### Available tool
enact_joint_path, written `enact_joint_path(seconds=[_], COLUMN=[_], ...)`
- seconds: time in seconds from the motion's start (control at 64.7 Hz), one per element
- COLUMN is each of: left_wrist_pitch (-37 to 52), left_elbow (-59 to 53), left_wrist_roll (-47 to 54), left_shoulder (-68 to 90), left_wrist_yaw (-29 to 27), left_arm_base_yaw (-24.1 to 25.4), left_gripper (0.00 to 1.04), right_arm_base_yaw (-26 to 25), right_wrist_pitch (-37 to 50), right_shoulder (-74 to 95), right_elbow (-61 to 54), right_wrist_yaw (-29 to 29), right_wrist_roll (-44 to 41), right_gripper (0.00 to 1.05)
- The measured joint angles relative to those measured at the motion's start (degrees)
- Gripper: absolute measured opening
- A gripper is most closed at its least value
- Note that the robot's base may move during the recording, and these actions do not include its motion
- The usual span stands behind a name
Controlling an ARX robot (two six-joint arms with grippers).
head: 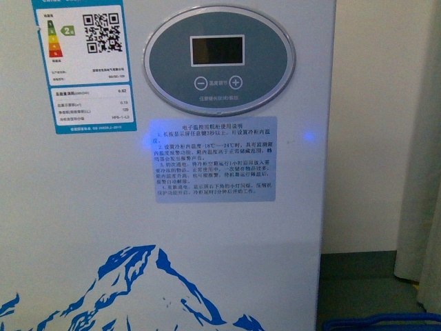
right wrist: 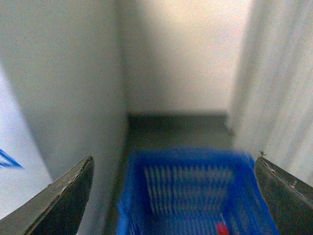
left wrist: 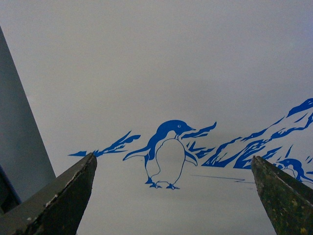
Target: Put drink in fridge
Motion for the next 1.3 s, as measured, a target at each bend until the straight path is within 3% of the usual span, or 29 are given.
enact_joint_path(seconds=[0.031,0.108,0.232,0.34,0.433,0.773,1.299], left_wrist_pitch=[0.00,0.00,0.00,0.00,0.00,0.00,0.00], left_elbow=[0.00,0.00,0.00,0.00,0.00,0.00,0.00], left_wrist_roll=[0.00,0.00,0.00,0.00,0.00,0.00,0.00], left_shoulder=[-0.02,0.00,-0.02,-0.02,-0.02,-0.02,-0.02], left_wrist_yaw=[-0.02,0.13,0.02,0.02,0.00,0.02,0.02], left_arm_base_yaw=[0.00,0.00,0.00,0.00,0.00,0.00,0.00], left_gripper=[0.97,0.97,0.97,0.97,0.97,0.97,0.97], right_arm_base_yaw=[-0.68,-4.70,-13.18,-15.47,-15.74,-15.34,-15.10], right_wrist_pitch=[-2.64,0.44,14.95,23.71,28.63,29.55,28.76], right_shoulder=[5.70,17.99,44.06,62.75,78.84,118.25,147.51], right_elbow=[1.99,4.35,9.27,13.25,16.85,39.04,59.80], right_wrist_yaw=[3.85,4.90,2.16,2.10,3.41,8.68,14.80], right_wrist_roll=[0.13,-1.27,-8.33,-12.96,-16.66,-18.08,-18.29], right_gripper=[0.98,0.98,0.98,0.98,0.98,0.98,0.98])
